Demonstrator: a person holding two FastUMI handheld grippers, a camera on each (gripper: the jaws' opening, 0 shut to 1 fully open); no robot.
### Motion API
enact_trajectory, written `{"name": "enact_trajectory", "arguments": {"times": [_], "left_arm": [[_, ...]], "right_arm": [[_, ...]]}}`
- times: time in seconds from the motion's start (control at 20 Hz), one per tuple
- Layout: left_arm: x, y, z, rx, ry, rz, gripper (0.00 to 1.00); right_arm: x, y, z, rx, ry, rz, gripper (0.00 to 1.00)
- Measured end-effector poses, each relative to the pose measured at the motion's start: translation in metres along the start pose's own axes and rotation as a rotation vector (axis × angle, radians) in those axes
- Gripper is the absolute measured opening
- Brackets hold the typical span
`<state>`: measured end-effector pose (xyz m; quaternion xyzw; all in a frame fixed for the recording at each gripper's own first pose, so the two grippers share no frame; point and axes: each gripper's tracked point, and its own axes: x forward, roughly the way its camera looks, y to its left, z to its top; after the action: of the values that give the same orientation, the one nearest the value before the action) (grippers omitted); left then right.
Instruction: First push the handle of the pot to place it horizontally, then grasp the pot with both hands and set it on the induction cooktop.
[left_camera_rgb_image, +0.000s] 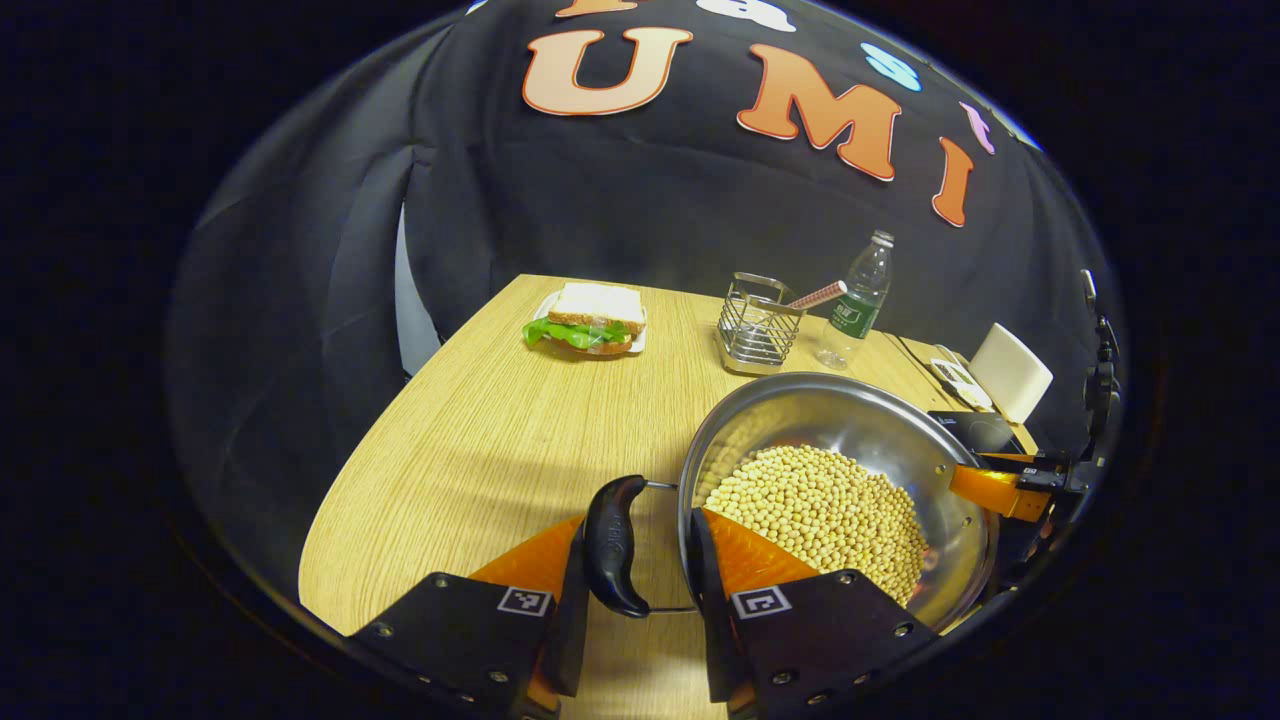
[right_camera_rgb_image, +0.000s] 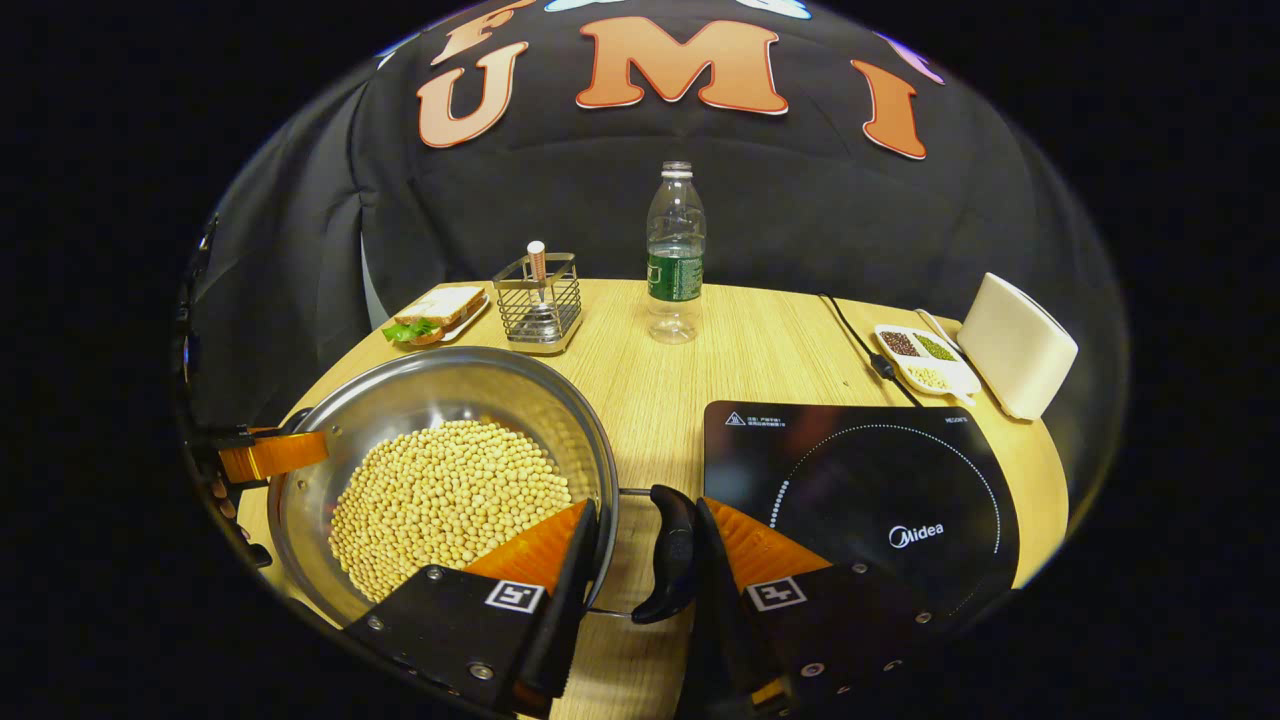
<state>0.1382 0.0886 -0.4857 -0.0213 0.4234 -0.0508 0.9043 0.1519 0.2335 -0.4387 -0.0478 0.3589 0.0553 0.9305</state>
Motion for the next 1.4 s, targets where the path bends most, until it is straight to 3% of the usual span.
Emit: {"name": "enact_trajectory", "arguments": {"times": [0.1,0.55,0.95,1.4], "left_arm": [[-0.008,-0.003,0.002,-0.024,-0.006,0.004,0.48],[-0.088,-0.051,0.046,0.025,-0.146,-0.009,0.47],[-0.113,-0.141,0.066,0.077,-0.188,-0.083,0.46],[-0.107,-0.236,0.059,0.139,-0.154,-0.158,0.47]], "right_arm": [[-0.005,-0.001,-0.004,-0.015,0.016,0.018,0.48],[-0.078,-0.035,0.033,0.052,-0.084,0.044,0.49],[-0.136,-0.118,0.047,0.100,-0.147,-0.015,0.49],[-0.161,-0.208,0.032,0.162,-0.157,-0.081,0.49]]}}
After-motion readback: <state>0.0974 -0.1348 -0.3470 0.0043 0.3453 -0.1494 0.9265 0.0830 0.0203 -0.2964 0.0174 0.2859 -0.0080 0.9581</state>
